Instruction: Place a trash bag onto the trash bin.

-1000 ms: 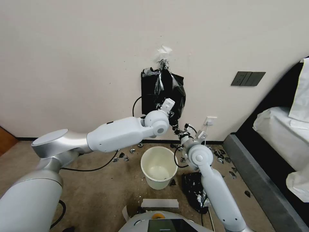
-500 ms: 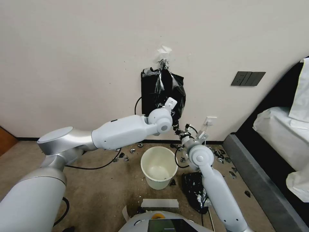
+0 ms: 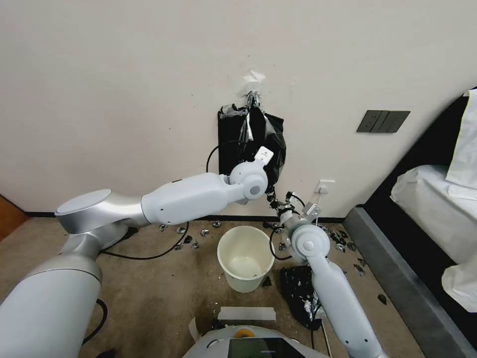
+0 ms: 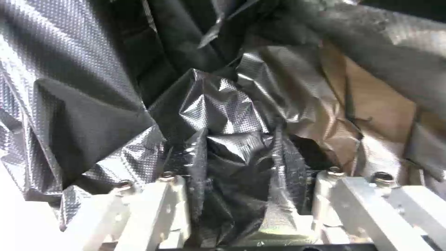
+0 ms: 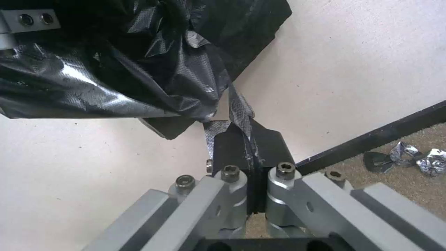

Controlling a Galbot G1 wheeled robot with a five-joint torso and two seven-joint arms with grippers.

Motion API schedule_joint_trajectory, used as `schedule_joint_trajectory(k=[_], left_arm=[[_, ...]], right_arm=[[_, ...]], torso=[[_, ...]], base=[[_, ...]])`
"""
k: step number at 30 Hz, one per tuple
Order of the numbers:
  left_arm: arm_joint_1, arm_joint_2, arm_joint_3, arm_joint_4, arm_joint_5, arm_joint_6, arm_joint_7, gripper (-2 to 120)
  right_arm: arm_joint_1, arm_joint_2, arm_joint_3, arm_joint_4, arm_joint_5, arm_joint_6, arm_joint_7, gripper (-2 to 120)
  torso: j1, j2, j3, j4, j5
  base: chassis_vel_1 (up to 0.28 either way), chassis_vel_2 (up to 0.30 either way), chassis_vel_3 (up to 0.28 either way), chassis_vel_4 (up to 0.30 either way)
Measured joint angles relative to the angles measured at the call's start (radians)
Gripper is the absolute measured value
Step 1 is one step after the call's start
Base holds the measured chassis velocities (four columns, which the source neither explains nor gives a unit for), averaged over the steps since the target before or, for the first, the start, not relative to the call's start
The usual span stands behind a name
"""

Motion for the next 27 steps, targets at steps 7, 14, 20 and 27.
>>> schedule_joint_trajectory(k=[7, 14, 20, 27], left_arm=[[0.004, -0.003, -0.002, 0.015, 0.000, -0.001, 0.000, 5], [0.021, 0.001, -0.020, 0.015, 0.009, -0.030, 0.005, 0], [0.038, 0.040, -0.036, -0.035, 0.064, -0.071, 0.060, 0], [0.060, 0.130, -0.073, -0.135, 0.103, -0.120, 0.129, 0]], right_arm=[[-0.006, -0.001, 0.001, 0.002, -0.002, 0.002, 0.000, 0], [-0.008, -0.001, 0.002, 0.003, -0.003, 0.004, -0.001, 0], [-0.006, -0.003, 0.002, 0.004, -0.004, 0.008, -0.001, 0], [0.001, -0.003, 0.003, 0.005, -0.003, 0.010, -0.001, 0]], torso=[[0.000, 0.000, 0.000, 0.0000, 0.0000], [0.000, 0.000, 0.000, 0.0000, 0.0000], [0.000, 0.000, 0.000, 0.0000, 0.0000], [0.000, 0.000, 0.000, 0.0002, -0.0001]], base=[[0.000, 0.000, 0.000, 0.000], [0.000, 0.000, 0.000, 0.000], [0.000, 0.000, 0.000, 0.000], [0.000, 0.000, 0.000, 0.000]])
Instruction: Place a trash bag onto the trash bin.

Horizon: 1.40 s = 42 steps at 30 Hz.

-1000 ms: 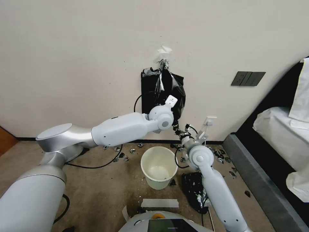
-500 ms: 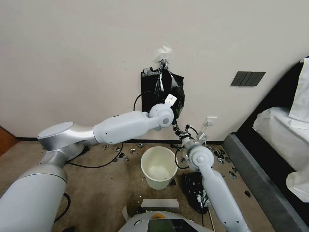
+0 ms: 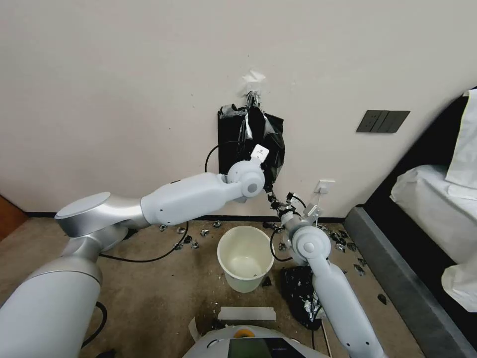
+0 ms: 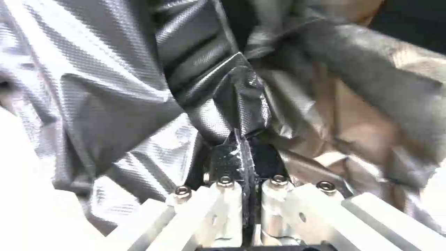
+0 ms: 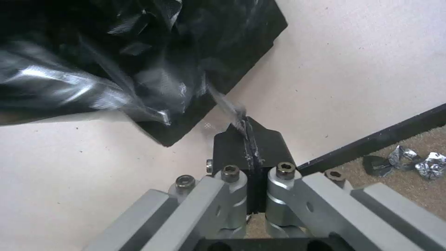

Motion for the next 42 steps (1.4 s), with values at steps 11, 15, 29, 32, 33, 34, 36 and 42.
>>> schedule_joint_trajectory(k=[11, 15, 29, 32, 33, 34, 36, 42], left_arm=[[0.035, 0.142, -0.027, -0.123, 0.077, -0.155, 0.183, 0], [0.059, 0.179, -0.036, -0.132, 0.114, -0.220, 0.262, 0], [0.180, 0.246, -0.085, -0.110, 0.200, -0.430, 0.516, 0], [0.194, 0.248, -0.091, -0.103, 0.205, -0.438, 0.526, 0], [0.198, 0.246, -0.094, -0.100, 0.205, -0.440, 0.527, 0], [0.198, 0.246, -0.094, -0.100, 0.205, -0.440, 0.527, 0], [0.203, 0.240, -0.099, -0.091, 0.206, -0.442, 0.527, 0], [0.211, 0.229, -0.106, -0.074, 0.207, -0.450, 0.533, 0]], right_arm=[[0.010, -0.003, -0.001, 0.012, 0.006, 0.008, 0.000, 0], [0.010, -0.007, 0.002, 0.019, 0.008, 0.012, -0.001, 0], [-0.057, -0.028, 0.020, 0.095, -0.082, 0.003, -0.100, 19], [-0.078, -0.039, 0.025, 0.119, -0.106, 0.000, -0.120, 30], [-0.086, -0.043, 0.027, 0.130, -0.112, -0.002, -0.128, 34], [-0.086, -0.043, 0.027, 0.130, -0.112, -0.002, -0.128, 34], [-0.114, -0.053, 0.030, 0.163, -0.120, -0.013, -0.147, 44], [-0.179, -0.069, 0.033, 0.220, -0.143, -0.037, -0.173, 63]], torso=[[0.000, 0.000, 0.000, -0.0004, 0.0001], [0.000, 0.000, 0.000, -0.0002, 0.0000], [0.000, 0.000, 0.000, -0.0002, 0.0001], [0.000, 0.000, 0.000, -0.0002, 0.0001], [0.000, 0.000, 0.000, -0.0001, 0.0002], [0.000, 0.000, 0.000, -0.0001, 0.0002], [0.000, 0.000, 0.000, -0.0003, 0.0001], [0.000, 0.000, 0.000, -0.0003, 0.0002]], base=[[0.000, 0.000, 0.000, 0.000], [0.000, 0.000, 0.000, 0.000], [0.000, 0.000, 0.000, 0.000], [0.000, 0.000, 0.000, 0.000], [0.000, 0.000, 0.000, 0.000], [0.000, 0.000, 0.000, 0.000], [0.000, 0.000, 0.000, 0.000], [0.000, 0.000, 0.000, 0.000]])
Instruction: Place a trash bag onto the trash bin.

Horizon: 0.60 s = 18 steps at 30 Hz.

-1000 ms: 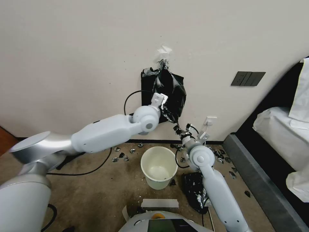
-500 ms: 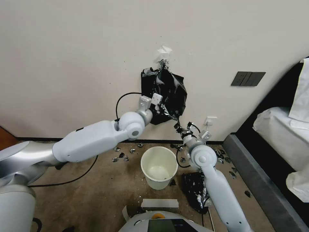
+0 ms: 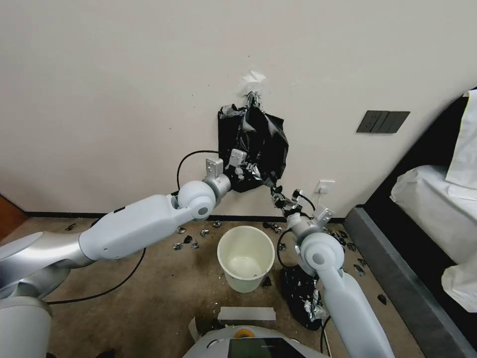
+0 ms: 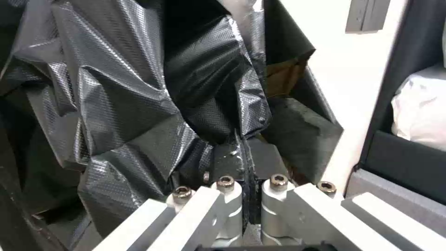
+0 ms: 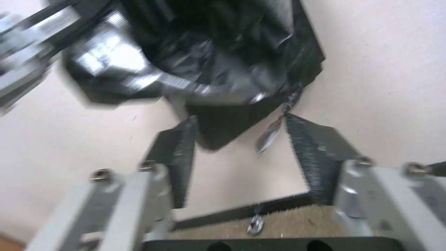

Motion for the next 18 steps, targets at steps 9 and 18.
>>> schedule_joint_trajectory(k=[9, 18], left_arm=[[0.046, 0.005, -0.033, 0.002, 0.000, -0.043, 0.064, 0], [0.078, 0.016, -0.053, -0.005, 0.005, -0.074, 0.108, 0]], right_arm=[[-0.051, -0.052, 0.073, 0.018, -0.225, 0.029, -0.149, 96], [0.091, -0.197, 0.056, -0.038, -0.407, 0.089, -0.308, 99]], torso=[[0.000, 0.000, 0.000, -0.0001, 0.0001], [0.000, 0.000, 0.000, 0.0002, 0.0000]], base=[[0.000, 0.000, 0.000, 0.000], [0.000, 0.000, 0.000, 0.000]])
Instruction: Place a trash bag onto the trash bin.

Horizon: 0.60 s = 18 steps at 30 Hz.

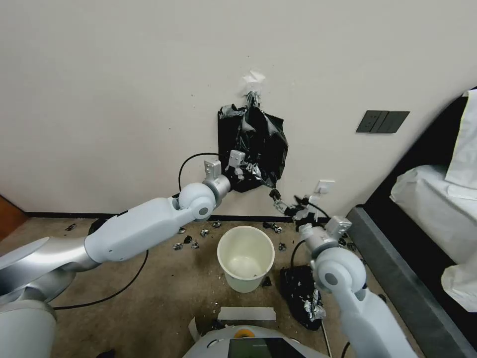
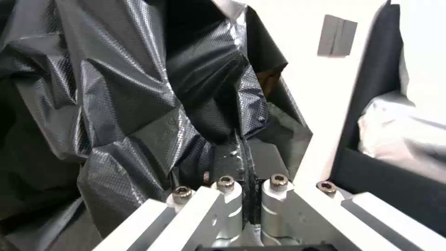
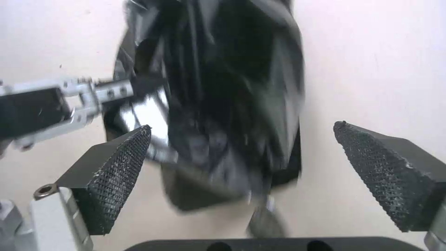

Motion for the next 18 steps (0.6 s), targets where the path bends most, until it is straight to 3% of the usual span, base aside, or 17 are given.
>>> schedule_joint_trajectory(k=[7, 18], left_arm=[[0.002, -0.002, -0.008, -0.004, 0.000, -0.002, 0.001, 0], [0.004, -0.003, -0.010, -0.005, 0.000, -0.002, 0.000, 0]], right_arm=[[0.199, -0.153, -0.118, -0.116, -0.082, 0.021, -0.045, 99], [0.375, -0.248, -0.273, -0.186, -0.134, 0.036, -0.061, 97]], torso=[[0.000, 0.000, 0.000, -0.0001, 0.0000], [0.000, 0.000, 0.000, -0.0003, -0.0001]], base=[[0.000, 0.000, 0.000, 0.000], [0.000, 0.000, 0.000, 0.000]])
